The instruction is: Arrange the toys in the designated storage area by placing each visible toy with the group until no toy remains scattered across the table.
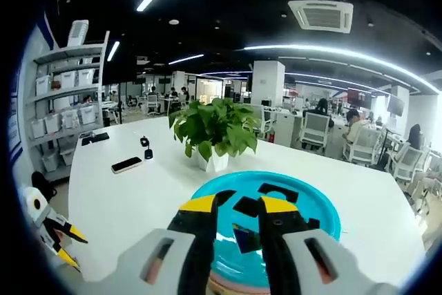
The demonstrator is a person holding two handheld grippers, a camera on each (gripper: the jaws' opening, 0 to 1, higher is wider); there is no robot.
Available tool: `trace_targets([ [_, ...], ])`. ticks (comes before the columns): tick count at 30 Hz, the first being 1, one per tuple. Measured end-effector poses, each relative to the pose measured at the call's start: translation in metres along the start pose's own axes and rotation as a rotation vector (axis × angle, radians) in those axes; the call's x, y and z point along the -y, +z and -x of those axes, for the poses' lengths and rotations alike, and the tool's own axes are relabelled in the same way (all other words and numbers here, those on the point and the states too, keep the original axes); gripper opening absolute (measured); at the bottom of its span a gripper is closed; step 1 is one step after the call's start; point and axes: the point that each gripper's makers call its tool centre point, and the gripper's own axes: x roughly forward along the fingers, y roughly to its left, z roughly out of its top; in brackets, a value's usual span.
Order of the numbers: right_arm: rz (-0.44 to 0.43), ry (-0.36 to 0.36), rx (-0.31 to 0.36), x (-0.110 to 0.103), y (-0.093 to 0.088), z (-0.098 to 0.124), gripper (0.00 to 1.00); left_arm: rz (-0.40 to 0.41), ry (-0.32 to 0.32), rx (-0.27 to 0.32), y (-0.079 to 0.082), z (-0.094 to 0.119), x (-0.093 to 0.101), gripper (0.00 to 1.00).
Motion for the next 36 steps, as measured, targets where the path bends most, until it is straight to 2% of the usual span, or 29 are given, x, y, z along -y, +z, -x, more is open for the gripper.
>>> trace_targets([
  [3, -0.001, 0.018, 0.028, 0.000, -0.001, 0.012, 0.25, 0.005, -0.011, 0.004, 0.001, -0.002, 0.004, 0.41],
  [8, 0.024, 0.025, 0.048, 0.004, -0.006, 0.021, 0.26, -0.014, 0.008, -0.010, -0.001, -0.006, 0.006, 0.42],
  [12, 0.028, 0.065, 0.069, 0.001, -0.007, 0.031, 0.28, -0.020, 0.002, -0.009, 0.001, -0.008, 0.009, 0.43],
  [14, 0.077, 0.107, 0.118, -0.004, -0.001, 0.037, 0.28, -0.031, 0.009, -0.014, 0.000, -0.009, 0.010, 0.43],
  [16, 0.076, 0.103, 0.121, -0.003, -0.004, 0.046, 0.30, -0.034, 0.010, -0.021, -0.002, -0.011, 0.010, 0.43],
  [18, 0.133, 0.125, 0.179, -0.008, 0.000, 0.057, 0.31, -0.025, 0.011, -0.028, -0.006, -0.014, 0.010, 0.44],
  [22, 0.153, 0.127, 0.188, -0.004, -0.011, 0.075, 0.32, -0.020, 0.021, -0.038, -0.009, -0.018, 0.011, 0.46],
  [23, 0.131, 0.102, 0.174, -0.001, -0.019, 0.080, 0.31, -0.023, 0.025, -0.039, -0.010, -0.019, 0.011, 0.46],
  [24, 0.118, 0.071, 0.129, 0.006, -0.030, 0.083, 0.31, -0.029, 0.024, -0.040, -0.010, -0.020, 0.013, 0.45],
  [27, 0.179, 0.099, 0.172, 0.006, -0.035, 0.090, 0.33, -0.033, 0.009, -0.032, -0.007, -0.021, 0.017, 0.46],
  [29, 0.162, 0.060, 0.178, 0.015, -0.047, 0.101, 0.34, -0.025, 0.010, -0.002, -0.002, -0.023, 0.018, 0.50],
  [31, 0.159, 0.045, 0.171, 0.020, -0.058, 0.106, 0.35, -0.013, 0.012, 0.003, -0.004, -0.026, 0.016, 0.51],
  [32, 0.157, 0.009, 0.152, 0.028, -0.067, 0.108, 0.35, -0.012, 0.012, 0.001, -0.005, -0.028, 0.017, 0.51],
  [36, 0.147, -0.027, 0.135, 0.039, -0.088, 0.110, 0.34, -0.044, 0.008, -0.027, -0.012, -0.030, 0.020, 0.51],
])
